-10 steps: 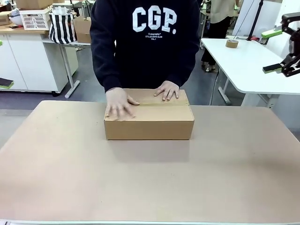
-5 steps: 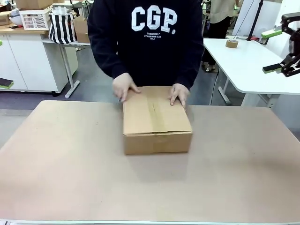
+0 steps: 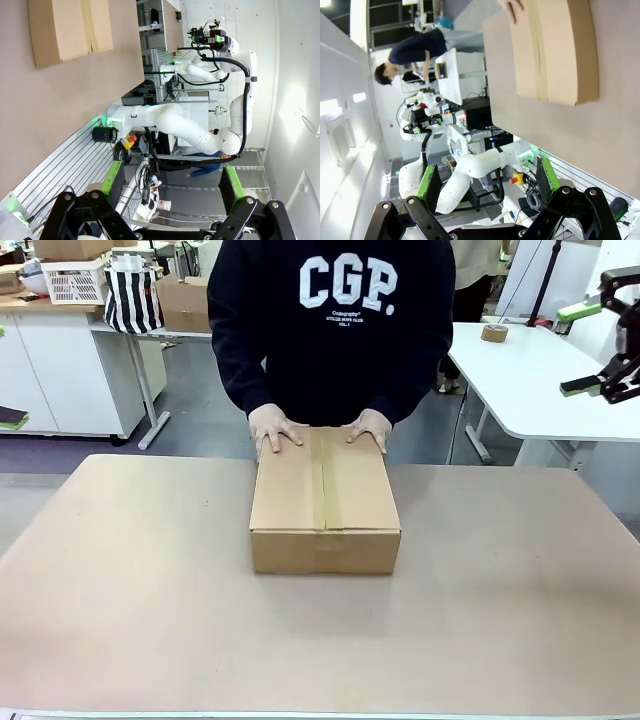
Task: Pack the gift set into the box.
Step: Press and hold the closed box until the human finishes sealing it.
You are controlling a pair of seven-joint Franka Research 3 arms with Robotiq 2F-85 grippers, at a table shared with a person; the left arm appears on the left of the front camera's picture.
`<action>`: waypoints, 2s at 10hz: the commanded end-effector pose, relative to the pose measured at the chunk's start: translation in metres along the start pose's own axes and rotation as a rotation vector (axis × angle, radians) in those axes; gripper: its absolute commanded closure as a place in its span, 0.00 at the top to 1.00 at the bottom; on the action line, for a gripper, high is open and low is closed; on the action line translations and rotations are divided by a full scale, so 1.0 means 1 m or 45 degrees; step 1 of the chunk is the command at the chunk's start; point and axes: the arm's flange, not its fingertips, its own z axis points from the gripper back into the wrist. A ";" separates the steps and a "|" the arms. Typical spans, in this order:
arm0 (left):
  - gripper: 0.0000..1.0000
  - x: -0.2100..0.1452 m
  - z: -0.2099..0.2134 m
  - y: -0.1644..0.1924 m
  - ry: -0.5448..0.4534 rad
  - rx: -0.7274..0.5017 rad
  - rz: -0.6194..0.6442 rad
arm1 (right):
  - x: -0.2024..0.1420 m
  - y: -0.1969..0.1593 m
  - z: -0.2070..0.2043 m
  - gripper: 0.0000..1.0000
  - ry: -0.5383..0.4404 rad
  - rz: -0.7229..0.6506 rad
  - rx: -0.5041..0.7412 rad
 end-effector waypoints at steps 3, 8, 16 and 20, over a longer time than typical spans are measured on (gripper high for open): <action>1.00 -0.001 -0.004 -0.001 -0.005 -0.030 -0.018 | 0.001 0.004 -0.001 1.00 -0.003 -0.007 0.030; 1.00 -0.001 -0.004 -0.001 -0.005 -0.030 -0.018 | 0.001 0.004 -0.001 1.00 -0.003 -0.007 0.030; 1.00 -0.001 -0.004 -0.001 -0.005 -0.030 -0.018 | 0.000 0.000 0.000 1.00 0.000 0.000 0.000; 1.00 0.034 -0.064 0.016 0.235 0.134 -0.509 | 0.052 0.017 -0.099 1.00 0.040 0.802 -0.175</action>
